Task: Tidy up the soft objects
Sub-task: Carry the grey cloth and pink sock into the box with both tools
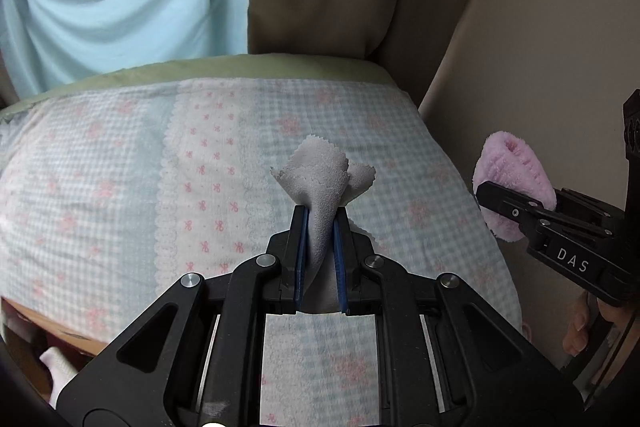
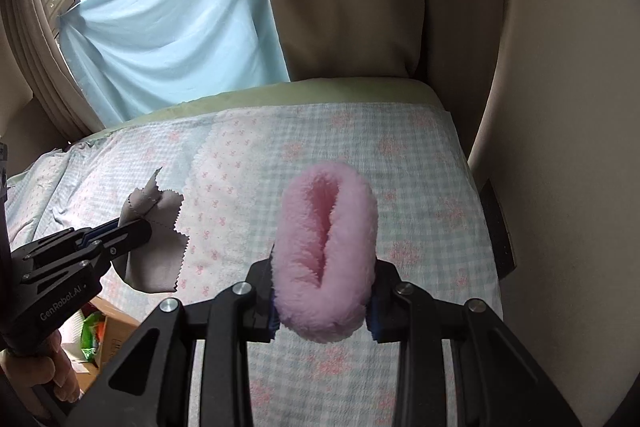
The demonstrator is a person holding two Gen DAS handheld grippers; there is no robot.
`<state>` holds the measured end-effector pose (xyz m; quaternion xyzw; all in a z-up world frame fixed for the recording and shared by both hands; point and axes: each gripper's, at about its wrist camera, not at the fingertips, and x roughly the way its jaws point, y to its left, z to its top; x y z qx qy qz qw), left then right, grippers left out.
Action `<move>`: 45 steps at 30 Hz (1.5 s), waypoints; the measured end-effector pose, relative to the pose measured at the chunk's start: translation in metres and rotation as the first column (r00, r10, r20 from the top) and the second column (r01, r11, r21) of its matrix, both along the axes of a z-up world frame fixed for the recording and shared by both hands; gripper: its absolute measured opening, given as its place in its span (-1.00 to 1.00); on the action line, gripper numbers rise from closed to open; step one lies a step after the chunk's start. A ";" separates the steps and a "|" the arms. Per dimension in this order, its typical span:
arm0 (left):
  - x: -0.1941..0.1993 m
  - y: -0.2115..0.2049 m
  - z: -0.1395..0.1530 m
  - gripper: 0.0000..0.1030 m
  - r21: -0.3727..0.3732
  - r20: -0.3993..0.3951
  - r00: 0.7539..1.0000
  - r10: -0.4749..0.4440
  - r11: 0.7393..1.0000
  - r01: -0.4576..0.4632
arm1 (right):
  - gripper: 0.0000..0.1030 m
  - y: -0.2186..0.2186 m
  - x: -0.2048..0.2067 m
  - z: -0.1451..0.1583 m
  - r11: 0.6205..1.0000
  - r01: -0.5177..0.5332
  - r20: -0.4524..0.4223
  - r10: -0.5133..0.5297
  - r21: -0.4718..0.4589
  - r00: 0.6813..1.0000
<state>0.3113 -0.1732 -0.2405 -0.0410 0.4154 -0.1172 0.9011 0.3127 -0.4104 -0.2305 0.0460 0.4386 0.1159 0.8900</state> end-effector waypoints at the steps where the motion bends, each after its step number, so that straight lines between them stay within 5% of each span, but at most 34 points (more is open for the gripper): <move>1: -0.007 0.007 0.012 -0.80 -0.006 0.005 1.000 0.008 1.000 -0.008 | -0.42 0.004 -0.005 0.011 1.000 0.000 0.003 0.000 0.002 1.000; 11: -0.072 0.099 0.088 -0.80 0.000 0.042 0.993 0.109 0.994 -0.109 | -0.42 0.071 -0.059 0.099 0.998 -0.061 0.026 0.061 0.025 0.998; 20: -0.121 0.219 0.093 -0.80 0.035 -0.015 0.990 0.142 0.989 -0.141 | -0.42 0.185 -0.111 0.118 0.988 -0.138 0.001 0.139 0.075 0.990; 32: -0.140 0.356 0.011 -0.80 0.085 -0.205 0.970 0.130 0.990 -0.114 | -0.42 0.338 -0.147 0.055 0.988 -0.104 -0.210 0.126 0.113 0.970; 45: -0.134 0.384 -0.084 -0.80 0.127 -0.439 0.888 0.137 0.988 -0.090 | -0.42 0.382 -0.165 -0.031 0.997 -0.068 -0.426 0.079 0.040 0.901</move>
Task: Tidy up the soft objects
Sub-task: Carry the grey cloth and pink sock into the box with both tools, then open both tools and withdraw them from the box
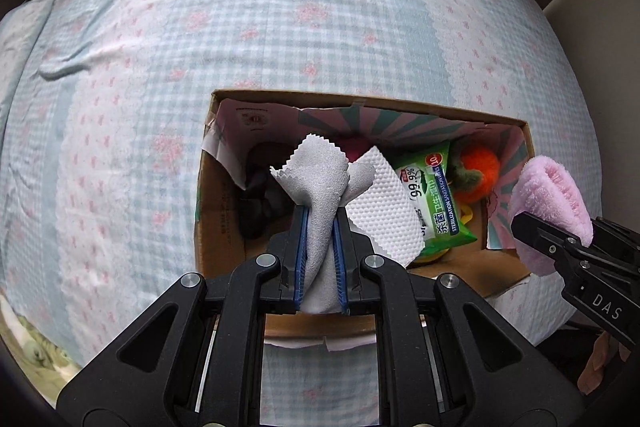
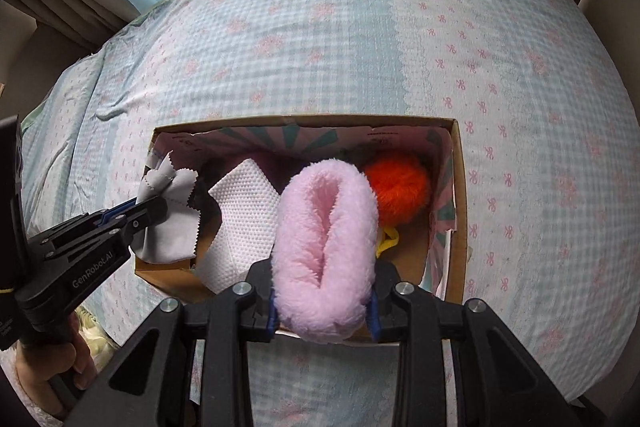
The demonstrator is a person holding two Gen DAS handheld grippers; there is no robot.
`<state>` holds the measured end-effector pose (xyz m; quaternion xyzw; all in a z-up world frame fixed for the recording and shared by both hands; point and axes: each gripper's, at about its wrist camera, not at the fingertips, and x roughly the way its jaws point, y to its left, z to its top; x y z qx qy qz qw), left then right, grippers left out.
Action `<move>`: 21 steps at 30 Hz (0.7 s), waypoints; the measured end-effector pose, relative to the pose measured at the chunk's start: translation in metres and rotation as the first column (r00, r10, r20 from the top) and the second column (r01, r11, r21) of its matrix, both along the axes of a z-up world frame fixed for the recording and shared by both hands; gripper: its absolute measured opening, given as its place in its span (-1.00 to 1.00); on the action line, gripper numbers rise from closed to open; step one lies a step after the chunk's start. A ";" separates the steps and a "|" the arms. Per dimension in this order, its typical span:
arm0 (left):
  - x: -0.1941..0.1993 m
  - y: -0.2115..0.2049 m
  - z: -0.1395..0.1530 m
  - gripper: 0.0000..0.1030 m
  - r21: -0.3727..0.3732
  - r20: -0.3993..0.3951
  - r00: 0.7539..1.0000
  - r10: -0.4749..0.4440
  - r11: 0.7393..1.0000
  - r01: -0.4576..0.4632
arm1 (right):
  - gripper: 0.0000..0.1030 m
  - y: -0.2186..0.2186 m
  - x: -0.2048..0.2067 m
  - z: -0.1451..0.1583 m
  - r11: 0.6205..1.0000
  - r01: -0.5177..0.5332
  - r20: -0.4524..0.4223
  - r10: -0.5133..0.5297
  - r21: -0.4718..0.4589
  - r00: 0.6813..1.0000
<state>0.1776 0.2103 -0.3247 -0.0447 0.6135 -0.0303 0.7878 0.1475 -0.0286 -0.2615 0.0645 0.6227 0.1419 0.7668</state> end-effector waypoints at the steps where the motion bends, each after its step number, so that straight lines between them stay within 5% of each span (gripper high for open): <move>1: 0.001 0.000 -0.002 -0.80 0.008 -0.008 1.000 -0.005 1.000 0.005 | -0.42 -0.001 0.001 -0.004 1.000 0.003 -0.013 -0.003 -0.003 1.000; 7: 0.007 -0.007 -0.009 -0.80 0.055 -0.048 0.997 -0.059 0.997 0.062 | -0.42 -0.005 0.012 -0.020 0.999 0.048 -0.084 -0.047 0.000 0.995; 9: 0.007 -0.011 -0.012 -0.65 0.061 -0.062 0.995 -0.075 0.995 0.079 | -0.26 -0.006 0.015 -0.024 0.998 0.057 -0.109 -0.056 0.006 0.992; 10: 0.007 -0.012 -0.012 -0.44 0.054 -0.067 0.994 -0.083 0.995 0.087 | 0.03 -0.007 0.016 -0.026 0.998 0.067 -0.116 -0.066 0.004 0.991; 11: 0.005 -0.014 -0.013 0.43 0.045 -0.066 0.994 -0.093 0.994 0.096 | 0.40 -0.008 0.017 -0.027 0.997 0.078 -0.118 -0.077 0.003 0.990; 12: 0.003 -0.016 -0.012 0.95 0.040 -0.054 0.993 -0.101 0.994 0.103 | 0.62 -0.009 0.018 -0.028 0.996 0.084 -0.120 -0.082 0.012 0.989; 13: 0.000 -0.017 -0.010 1.00 0.041 -0.034 0.994 -0.109 0.993 0.110 | 0.97 -0.009 0.018 -0.029 0.996 0.091 -0.120 -0.087 0.024 0.989; 21: -0.011 -0.018 -0.025 1.00 0.027 -0.061 0.991 -0.118 0.992 0.120 | 1.00 -0.028 0.011 -0.031 0.983 0.183 -0.125 -0.181 0.007 0.976</move>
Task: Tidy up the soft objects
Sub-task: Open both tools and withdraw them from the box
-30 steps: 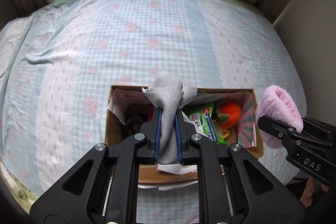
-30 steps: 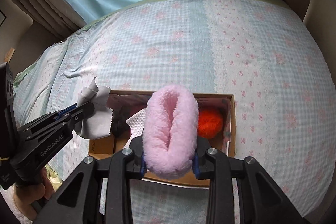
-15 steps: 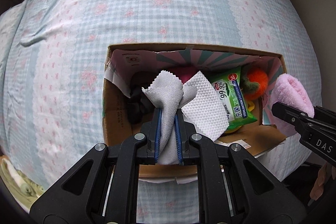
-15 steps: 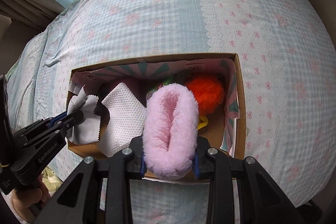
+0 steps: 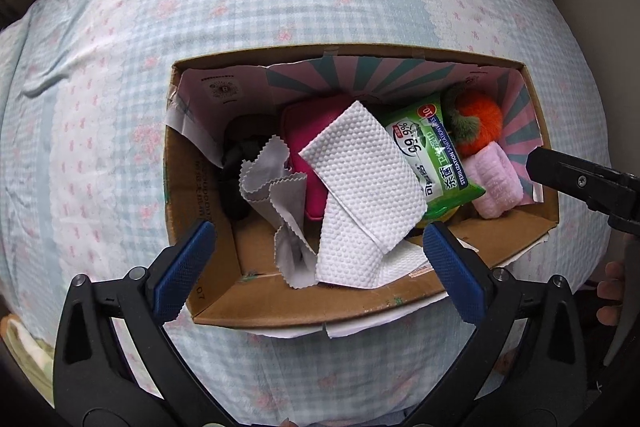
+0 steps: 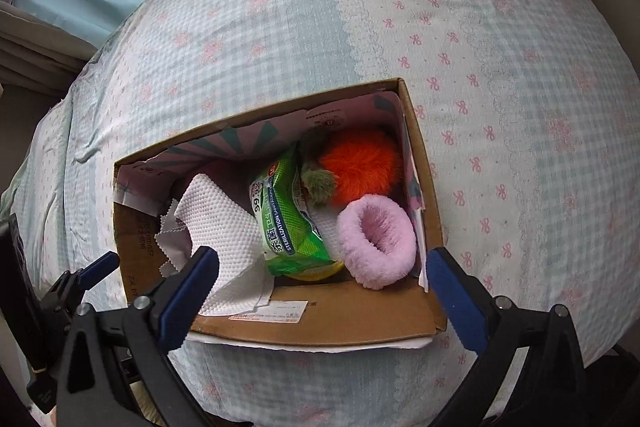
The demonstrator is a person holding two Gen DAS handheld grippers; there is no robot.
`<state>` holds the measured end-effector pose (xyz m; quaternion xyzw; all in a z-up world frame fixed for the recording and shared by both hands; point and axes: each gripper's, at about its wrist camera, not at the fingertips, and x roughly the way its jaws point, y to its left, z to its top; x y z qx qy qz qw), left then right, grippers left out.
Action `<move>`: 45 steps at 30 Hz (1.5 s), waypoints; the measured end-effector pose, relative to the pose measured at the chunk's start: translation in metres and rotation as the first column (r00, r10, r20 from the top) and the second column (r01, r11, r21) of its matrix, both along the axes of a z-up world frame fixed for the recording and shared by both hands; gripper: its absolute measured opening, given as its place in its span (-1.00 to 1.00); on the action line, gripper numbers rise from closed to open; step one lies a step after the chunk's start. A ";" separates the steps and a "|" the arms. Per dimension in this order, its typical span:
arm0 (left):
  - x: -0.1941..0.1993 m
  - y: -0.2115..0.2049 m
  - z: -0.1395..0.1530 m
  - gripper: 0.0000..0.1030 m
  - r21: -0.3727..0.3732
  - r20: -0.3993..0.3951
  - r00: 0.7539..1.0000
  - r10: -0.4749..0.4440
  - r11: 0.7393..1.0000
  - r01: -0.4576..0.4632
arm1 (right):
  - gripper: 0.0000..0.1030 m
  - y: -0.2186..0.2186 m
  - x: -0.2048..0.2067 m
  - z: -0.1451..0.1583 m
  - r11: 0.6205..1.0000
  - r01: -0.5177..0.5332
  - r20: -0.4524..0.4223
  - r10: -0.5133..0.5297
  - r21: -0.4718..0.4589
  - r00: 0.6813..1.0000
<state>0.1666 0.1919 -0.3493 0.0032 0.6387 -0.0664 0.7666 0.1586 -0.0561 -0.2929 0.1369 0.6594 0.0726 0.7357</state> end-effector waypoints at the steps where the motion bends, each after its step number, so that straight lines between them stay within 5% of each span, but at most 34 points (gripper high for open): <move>1: -0.001 0.000 0.001 1.00 0.003 0.003 1.000 0.001 1.000 -0.001 | 1.00 -0.003 -0.001 -0.001 1.000 0.008 -0.004 -0.008 0.004 1.000; 11: -0.012 -0.006 0.047 1.00 0.020 0.061 0.997 0.049 0.999 -0.051 | 1.00 -0.010 -0.010 0.020 0.999 -0.016 0.031 0.015 0.041 0.999; 19: -0.040 -0.031 0.164 1.00 -0.012 0.225 0.967 0.123 0.992 -0.123 | 1.00 -0.038 -0.024 0.109 0.996 -0.074 0.156 0.065 0.052 0.986; 23: -0.058 -0.045 0.238 1.00 -0.077 0.346 0.924 0.163 0.986 -0.145 | 1.00 -0.065 -0.037 0.178 0.997 -0.082 0.274 0.080 -0.002 0.959; 27: -0.080 -0.059 0.304 1.00 -0.105 0.492 0.854 0.171 0.985 -0.136 | 1.00 -0.090 -0.055 0.242 0.996 -0.060 0.403 0.082 -0.068 0.912; 34: -0.113 -0.078 0.371 1.00 -0.078 0.667 0.732 0.136 0.991 -0.112 | 1.00 -0.117 -0.090 0.317 0.989 0.019 0.586 0.071 -0.147 0.807; 39: -0.126 -0.088 0.383 1.00 -0.056 0.702 0.703 0.112 0.993 -0.103 | 1.00 -0.121 -0.111 0.339 0.980 0.052 0.656 0.089 -0.193 0.749; 45: -0.133 -0.092 0.380 1.00 -0.049 0.703 0.702 0.108 0.993 -0.103 | 1.00 -0.121 -0.120 0.340 0.976 0.069 0.672 0.089 -0.205 0.735</move>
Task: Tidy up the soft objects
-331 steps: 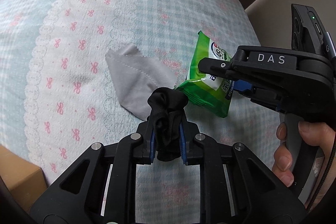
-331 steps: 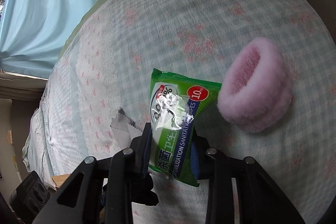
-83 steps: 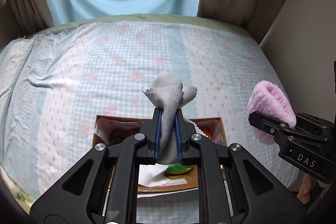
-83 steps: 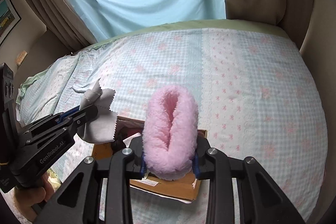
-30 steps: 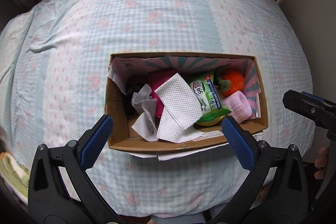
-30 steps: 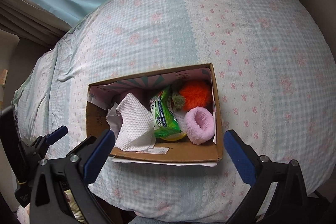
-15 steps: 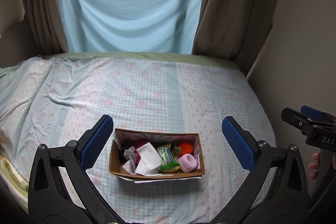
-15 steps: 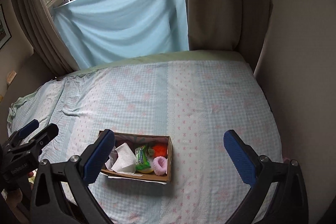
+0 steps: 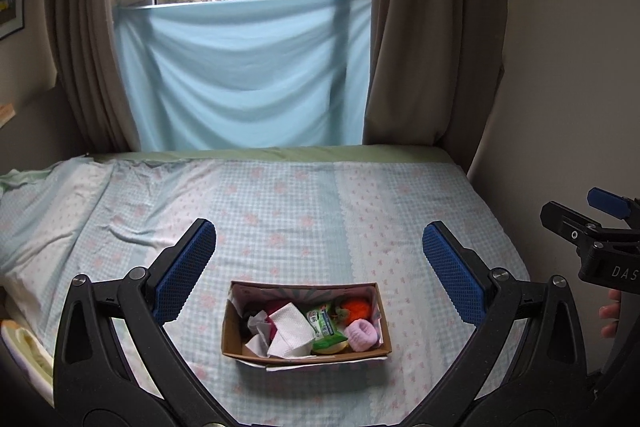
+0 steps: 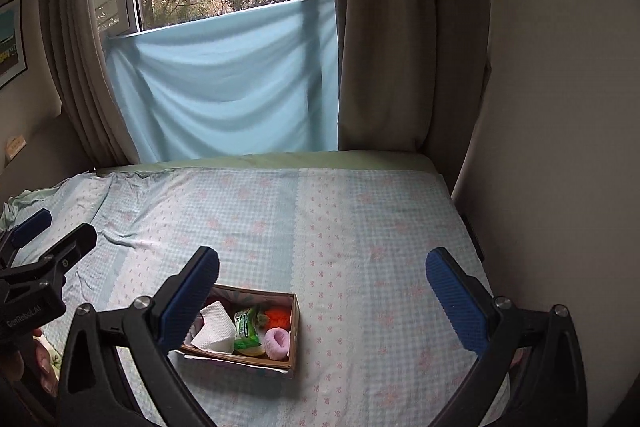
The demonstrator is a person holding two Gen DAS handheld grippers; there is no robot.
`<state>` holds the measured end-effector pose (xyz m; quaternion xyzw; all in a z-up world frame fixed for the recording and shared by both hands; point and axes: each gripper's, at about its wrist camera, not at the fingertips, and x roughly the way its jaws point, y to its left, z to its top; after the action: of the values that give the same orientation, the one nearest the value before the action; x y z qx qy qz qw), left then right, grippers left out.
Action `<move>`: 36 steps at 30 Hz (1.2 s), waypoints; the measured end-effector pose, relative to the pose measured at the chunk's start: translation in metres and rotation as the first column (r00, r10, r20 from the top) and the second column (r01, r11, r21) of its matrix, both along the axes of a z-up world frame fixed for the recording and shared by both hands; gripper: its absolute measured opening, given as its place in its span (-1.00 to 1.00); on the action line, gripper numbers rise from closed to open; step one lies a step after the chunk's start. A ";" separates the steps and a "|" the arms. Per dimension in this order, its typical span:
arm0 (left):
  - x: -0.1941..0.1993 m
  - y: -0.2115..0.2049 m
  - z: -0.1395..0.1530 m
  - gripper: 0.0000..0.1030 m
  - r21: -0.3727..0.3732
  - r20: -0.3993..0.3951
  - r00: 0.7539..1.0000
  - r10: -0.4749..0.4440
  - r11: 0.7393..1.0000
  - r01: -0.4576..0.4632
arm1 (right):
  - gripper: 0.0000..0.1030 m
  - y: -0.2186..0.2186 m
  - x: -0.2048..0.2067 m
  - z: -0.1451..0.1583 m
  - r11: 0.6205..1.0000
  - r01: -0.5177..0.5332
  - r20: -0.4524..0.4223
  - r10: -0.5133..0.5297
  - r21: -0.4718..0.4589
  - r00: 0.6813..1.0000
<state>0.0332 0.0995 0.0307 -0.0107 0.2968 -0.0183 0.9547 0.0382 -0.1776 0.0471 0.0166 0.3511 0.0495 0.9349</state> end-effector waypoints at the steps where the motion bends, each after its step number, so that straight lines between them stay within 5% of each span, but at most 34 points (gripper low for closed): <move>1: 0.000 0.000 0.000 1.00 0.002 0.000 1.000 0.001 1.000 -0.001 | 1.00 0.000 -0.001 0.000 1.000 -0.001 0.000 0.001 0.005 1.000; 36: -0.006 0.004 -0.003 1.00 0.014 0.011 1.000 0.021 1.000 -0.021 | 1.00 0.002 -0.006 0.002 1.000 0.005 0.023 -0.006 0.009 1.000</move>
<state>0.0269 0.1035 0.0273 -0.0072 0.2918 -0.0061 0.9564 0.0319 -0.1758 0.0494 0.0210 0.3402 0.0486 0.9389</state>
